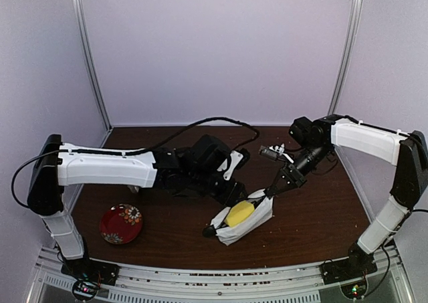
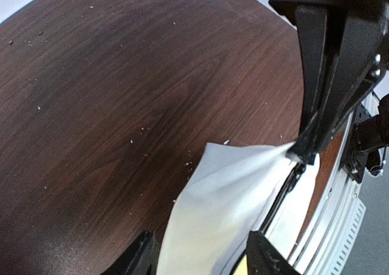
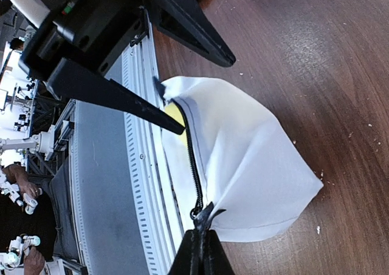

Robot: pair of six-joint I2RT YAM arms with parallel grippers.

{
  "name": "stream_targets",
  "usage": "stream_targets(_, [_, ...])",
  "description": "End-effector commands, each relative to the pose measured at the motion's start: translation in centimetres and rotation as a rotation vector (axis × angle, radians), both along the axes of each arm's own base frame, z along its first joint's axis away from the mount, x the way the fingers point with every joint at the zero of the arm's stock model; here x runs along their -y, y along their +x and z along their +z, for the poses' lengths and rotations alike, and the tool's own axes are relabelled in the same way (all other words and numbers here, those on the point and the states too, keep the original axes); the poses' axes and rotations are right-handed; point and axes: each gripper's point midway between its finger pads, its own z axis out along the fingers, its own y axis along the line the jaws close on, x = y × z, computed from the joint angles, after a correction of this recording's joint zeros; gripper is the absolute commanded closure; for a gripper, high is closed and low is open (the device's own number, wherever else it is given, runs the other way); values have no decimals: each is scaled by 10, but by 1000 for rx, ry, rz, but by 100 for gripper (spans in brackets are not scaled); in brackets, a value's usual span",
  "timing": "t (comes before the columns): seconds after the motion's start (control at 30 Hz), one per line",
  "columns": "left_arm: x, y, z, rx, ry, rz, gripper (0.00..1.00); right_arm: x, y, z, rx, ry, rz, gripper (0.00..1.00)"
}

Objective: Sort the hair-cutting tools
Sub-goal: Adjust the sponge from the kit bag, then zip the zipper on the kit bag.

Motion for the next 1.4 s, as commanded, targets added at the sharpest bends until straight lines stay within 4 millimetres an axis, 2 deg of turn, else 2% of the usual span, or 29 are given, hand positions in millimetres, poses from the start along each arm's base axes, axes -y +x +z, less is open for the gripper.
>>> stream_targets(0.0, [-4,5,30,59,-11,11,51,-5,-11,27,-7,97,44,100])
stream_targets(0.1, [-1,-1,49,47,-82,-9,62,-6,-8,28,6,100,36,100])
stream_targets(0.2, [8,-16,61,-2,-184,-61,68,-7,-8,27,3,105,34,100])
stream_targets(0.27, [17,-28,61,-62,-246,-120,78,-7,-7,24,0,103,32,100])
stream_targets(0.43, [36,-48,46,-184,-299,-212,90,-7,-7,21,1,104,26,100])
stream_targets(0.53, [42,-51,41,-217,-321,-230,90,-7,-6,19,9,99,16,100])
stream_targets(0.63, [46,-53,31,-248,-299,-238,85,-7,-6,19,6,101,15,100])
stream_targets(0.9, [42,-37,0,-280,-196,-137,65,-7,-6,17,1,100,13,100])
stream_targets(1.0, [43,-32,1,-267,-208,-138,61,-7,-6,18,-2,103,15,100])
stream_targets(1.17, [50,-23,13,-225,-248,-154,60,-8,-6,18,-5,105,17,100])
stream_targets(1.37, [58,-18,17,-225,-279,-184,66,-8,-6,18,-4,105,17,100])
